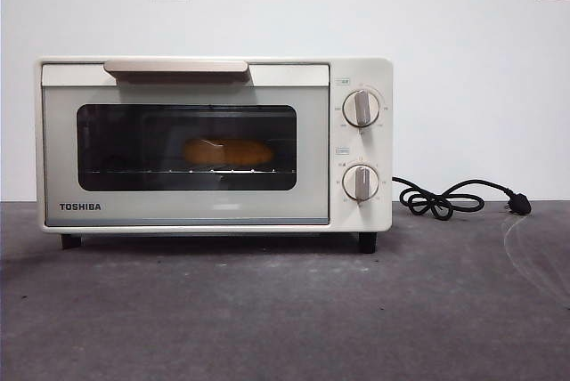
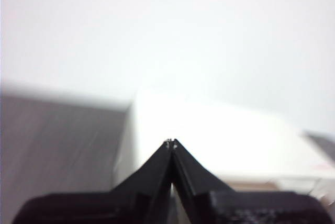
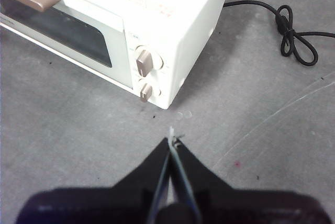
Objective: Take the corn from the table,put the corn in the oven
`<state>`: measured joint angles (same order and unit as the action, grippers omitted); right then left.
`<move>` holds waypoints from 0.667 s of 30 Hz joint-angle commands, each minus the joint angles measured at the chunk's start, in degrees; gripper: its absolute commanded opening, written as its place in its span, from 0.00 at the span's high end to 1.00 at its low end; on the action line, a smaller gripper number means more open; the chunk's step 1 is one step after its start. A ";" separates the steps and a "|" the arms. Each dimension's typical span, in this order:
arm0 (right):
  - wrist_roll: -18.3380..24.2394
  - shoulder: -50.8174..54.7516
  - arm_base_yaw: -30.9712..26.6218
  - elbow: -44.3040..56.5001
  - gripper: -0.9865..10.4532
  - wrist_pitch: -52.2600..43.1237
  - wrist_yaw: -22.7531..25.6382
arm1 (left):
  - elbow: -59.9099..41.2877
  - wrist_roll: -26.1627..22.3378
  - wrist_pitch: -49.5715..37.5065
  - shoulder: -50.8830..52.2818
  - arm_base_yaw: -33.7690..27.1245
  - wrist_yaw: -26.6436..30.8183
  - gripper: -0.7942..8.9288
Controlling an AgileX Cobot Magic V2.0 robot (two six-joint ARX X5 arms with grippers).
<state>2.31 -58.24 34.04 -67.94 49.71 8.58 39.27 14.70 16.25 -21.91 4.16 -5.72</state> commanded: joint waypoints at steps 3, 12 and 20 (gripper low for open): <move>-0.61 -0.11 -0.02 -0.17 0.91 -0.13 0.02 | -19.76 -8.72 -25.00 8.41 1.14 -1.77 0.92; -0.61 -0.11 -0.02 -0.17 0.91 -0.13 0.02 | -35.32 -16.59 -14.49 19.63 1.07 1.44 0.92; -0.61 -0.11 0.00 -0.17 0.91 -0.04 0.04 | -38.69 -16.55 -6.03 21.55 1.03 4.28 0.92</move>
<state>2.31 -58.28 34.06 -67.94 49.76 8.58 1.02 -0.93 10.66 -0.64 5.17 -1.61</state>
